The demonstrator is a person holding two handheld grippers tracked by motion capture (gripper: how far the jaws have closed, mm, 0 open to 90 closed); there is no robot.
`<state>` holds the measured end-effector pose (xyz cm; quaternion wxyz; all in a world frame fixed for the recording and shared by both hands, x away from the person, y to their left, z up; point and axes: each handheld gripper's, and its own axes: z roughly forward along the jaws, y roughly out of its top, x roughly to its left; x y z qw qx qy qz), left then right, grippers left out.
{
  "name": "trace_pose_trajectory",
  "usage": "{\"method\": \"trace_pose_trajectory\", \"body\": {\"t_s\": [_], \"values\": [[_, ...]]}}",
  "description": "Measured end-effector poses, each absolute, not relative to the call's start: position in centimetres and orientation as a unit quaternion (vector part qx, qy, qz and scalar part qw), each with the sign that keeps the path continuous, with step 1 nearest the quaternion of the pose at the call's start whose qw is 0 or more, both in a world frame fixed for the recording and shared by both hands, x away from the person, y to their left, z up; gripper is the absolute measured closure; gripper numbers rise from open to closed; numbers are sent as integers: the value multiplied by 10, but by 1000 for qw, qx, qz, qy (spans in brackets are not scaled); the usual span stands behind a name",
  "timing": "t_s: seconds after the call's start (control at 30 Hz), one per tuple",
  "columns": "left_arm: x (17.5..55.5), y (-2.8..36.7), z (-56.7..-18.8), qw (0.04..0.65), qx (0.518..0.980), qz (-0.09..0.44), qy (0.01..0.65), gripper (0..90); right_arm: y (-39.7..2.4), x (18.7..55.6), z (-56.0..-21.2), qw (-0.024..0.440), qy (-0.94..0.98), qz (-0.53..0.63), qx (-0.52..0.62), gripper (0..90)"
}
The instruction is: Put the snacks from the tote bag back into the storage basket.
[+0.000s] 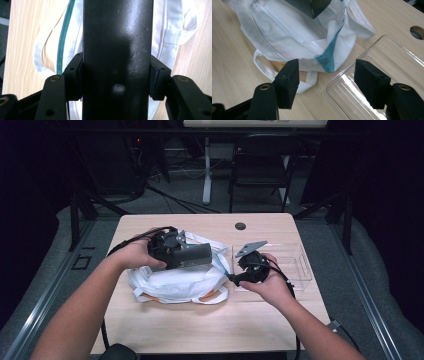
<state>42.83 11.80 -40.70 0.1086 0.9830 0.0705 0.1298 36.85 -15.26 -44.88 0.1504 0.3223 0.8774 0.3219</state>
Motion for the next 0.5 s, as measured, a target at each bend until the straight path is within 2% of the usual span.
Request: {"method": "trace_pose_trajectory", "body": {"t_s": [0.27,0.5], "values": [[427,104,-402,113,984,131,53,427,-148,374,-433,157,892,309,291,342],[430,93,-399,115,984,131,49,427,-151,382,-427,139,897,305,288,325]]}}
